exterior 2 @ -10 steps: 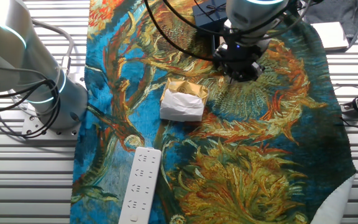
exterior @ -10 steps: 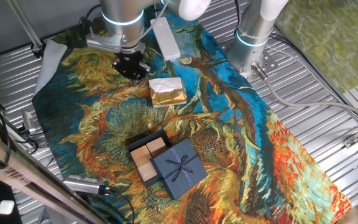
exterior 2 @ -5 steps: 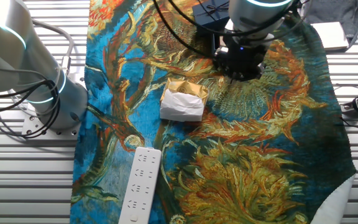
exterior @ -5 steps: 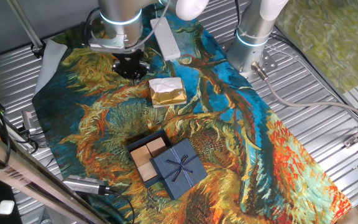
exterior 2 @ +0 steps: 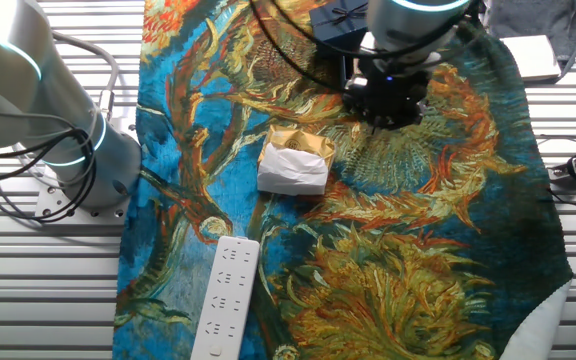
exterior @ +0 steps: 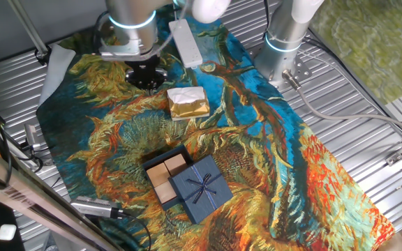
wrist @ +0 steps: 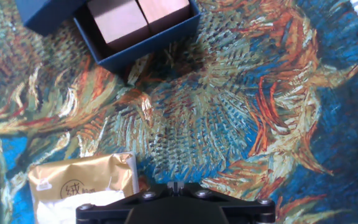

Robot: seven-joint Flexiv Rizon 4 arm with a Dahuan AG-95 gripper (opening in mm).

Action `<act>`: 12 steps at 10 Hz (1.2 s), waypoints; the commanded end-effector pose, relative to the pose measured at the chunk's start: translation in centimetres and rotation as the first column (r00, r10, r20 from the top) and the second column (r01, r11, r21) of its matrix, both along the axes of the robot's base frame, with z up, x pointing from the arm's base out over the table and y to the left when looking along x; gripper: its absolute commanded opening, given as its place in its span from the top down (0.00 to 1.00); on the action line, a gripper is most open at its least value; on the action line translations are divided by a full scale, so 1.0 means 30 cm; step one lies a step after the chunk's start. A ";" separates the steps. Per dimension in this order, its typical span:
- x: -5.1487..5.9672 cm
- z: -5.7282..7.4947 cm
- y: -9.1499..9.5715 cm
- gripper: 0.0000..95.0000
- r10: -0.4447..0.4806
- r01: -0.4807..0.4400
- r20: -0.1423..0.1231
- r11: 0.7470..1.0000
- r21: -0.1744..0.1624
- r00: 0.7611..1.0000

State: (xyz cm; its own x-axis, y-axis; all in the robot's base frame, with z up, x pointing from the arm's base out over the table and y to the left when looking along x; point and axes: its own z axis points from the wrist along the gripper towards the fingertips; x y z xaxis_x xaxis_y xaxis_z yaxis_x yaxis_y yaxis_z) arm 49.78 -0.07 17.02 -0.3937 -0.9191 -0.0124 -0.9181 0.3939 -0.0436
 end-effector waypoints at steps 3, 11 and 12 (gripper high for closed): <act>0.007 -0.001 0.002 1.00 0.014 -0.014 -0.044 1.000 0.006 0.999; 0.007 -0.001 0.002 1.00 0.001 0.014 -0.164 0.996 0.091 0.987; 0.007 -0.001 0.002 1.00 -0.016 0.035 -0.180 0.994 0.106 0.983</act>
State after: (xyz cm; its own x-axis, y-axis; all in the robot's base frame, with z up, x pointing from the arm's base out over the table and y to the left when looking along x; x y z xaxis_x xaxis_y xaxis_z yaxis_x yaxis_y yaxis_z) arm 49.96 -0.06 17.00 -0.4145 -0.9093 -0.0357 -0.9013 0.4048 0.1541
